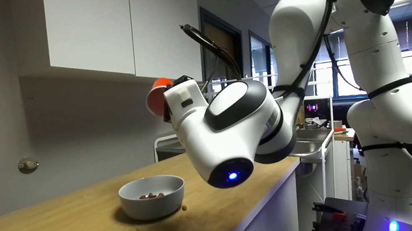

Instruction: Pour the contents of the cup into the bowl

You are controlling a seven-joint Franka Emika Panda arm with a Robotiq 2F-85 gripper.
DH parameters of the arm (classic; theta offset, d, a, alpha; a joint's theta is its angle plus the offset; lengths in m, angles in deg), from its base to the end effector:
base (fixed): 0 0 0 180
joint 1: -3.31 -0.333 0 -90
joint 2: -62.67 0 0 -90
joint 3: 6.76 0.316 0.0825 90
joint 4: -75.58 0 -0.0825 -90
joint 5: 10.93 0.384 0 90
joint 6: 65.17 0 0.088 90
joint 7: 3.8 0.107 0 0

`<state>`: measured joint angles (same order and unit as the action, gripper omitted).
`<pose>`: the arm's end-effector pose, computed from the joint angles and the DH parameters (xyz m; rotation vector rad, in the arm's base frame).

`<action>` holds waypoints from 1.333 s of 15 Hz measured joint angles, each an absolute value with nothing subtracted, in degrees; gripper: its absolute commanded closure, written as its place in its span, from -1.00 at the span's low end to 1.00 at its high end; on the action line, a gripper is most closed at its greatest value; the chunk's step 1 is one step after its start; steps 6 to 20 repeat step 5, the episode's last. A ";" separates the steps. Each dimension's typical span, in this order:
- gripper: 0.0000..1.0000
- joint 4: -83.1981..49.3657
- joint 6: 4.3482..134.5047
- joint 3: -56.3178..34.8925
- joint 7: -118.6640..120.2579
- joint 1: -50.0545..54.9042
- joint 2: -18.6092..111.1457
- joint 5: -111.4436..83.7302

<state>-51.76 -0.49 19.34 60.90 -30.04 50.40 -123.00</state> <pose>0.3793 0.3767 0.3913 1.1150 0.3544 1.2270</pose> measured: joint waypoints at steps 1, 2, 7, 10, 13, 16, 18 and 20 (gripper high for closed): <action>0.90 -51.76 -0.63 19.34 60.90 -29.99 50.36 -123.04; 0.90 -51.76 -0.65 19.34 60.90 -29.93 50.36 -123.04; 0.89 -51.74 -0.45 19.34 60.90 -29.88 50.35 -122.71; 0.89 -51.74 -0.45 19.34 60.90 -29.88 50.35 -122.71; 0.89 -51.74 -0.45 19.34 60.90 -29.88 50.35 -122.71; 0.89 -51.74 -0.45 19.34 60.90 -29.88 50.35 -122.71; 0.89 -51.74 -0.45 19.34 60.90 -29.88 50.35 -122.71; 0.89 -51.74 -0.45 19.34 60.90 -29.88 50.35 -122.71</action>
